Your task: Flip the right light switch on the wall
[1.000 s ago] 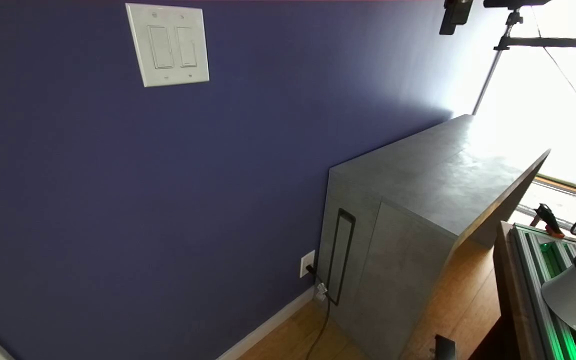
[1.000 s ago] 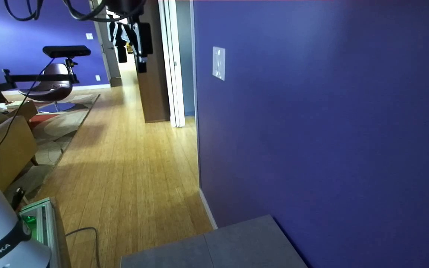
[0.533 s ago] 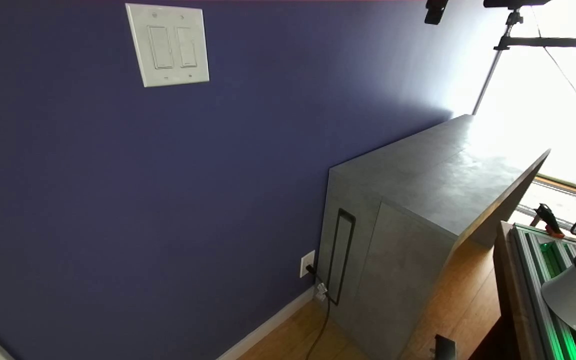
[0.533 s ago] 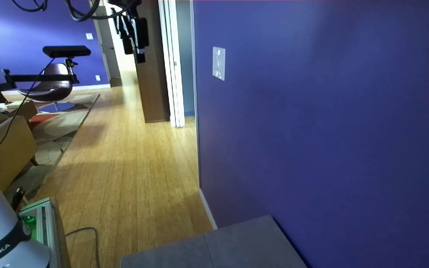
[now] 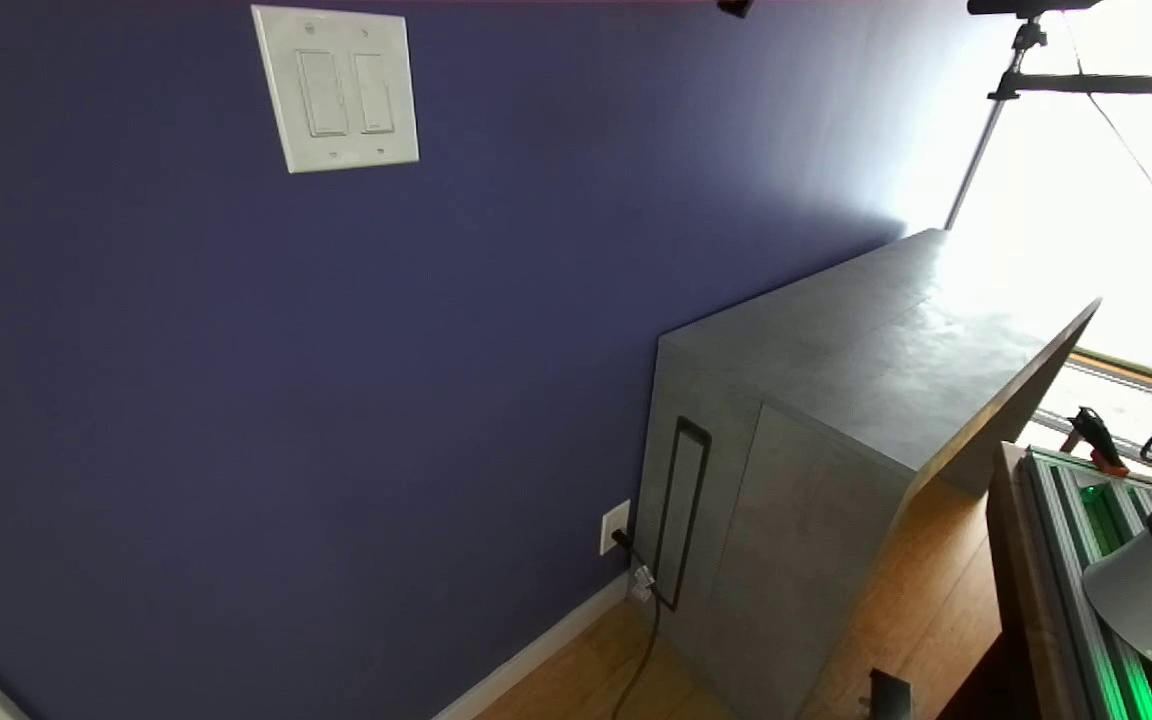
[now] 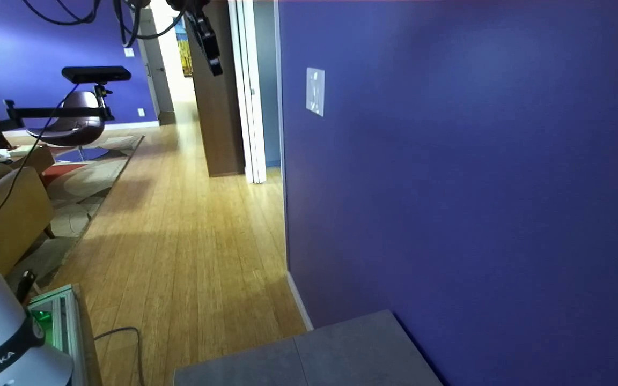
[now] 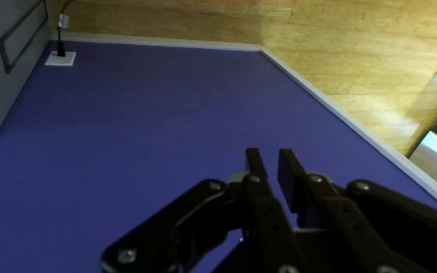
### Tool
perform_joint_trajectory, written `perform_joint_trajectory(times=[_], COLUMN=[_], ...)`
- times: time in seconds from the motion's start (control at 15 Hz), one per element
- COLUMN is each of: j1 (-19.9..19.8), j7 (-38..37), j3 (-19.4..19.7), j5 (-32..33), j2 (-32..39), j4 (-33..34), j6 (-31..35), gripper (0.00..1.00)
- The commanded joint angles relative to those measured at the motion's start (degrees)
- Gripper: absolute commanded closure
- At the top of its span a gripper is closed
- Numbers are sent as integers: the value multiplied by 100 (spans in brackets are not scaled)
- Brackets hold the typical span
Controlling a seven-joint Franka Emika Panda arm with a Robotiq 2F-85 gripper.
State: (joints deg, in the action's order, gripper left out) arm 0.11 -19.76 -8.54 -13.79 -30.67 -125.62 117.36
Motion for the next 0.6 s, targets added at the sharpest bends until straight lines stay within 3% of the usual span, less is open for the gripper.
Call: perform_joint_trajectory(times=[0.0, 0.27, 0.53], j1=[-133, -223, -257], j7=[-950, -1736, -2353], j3=[-570, -1000, -1074], j5=[511, 1376, 2312], j2=[570, 1202, 1835], j4=[312, 502, 838], j6=[767, 1511, 1839], gripper=[100, 100, 100])
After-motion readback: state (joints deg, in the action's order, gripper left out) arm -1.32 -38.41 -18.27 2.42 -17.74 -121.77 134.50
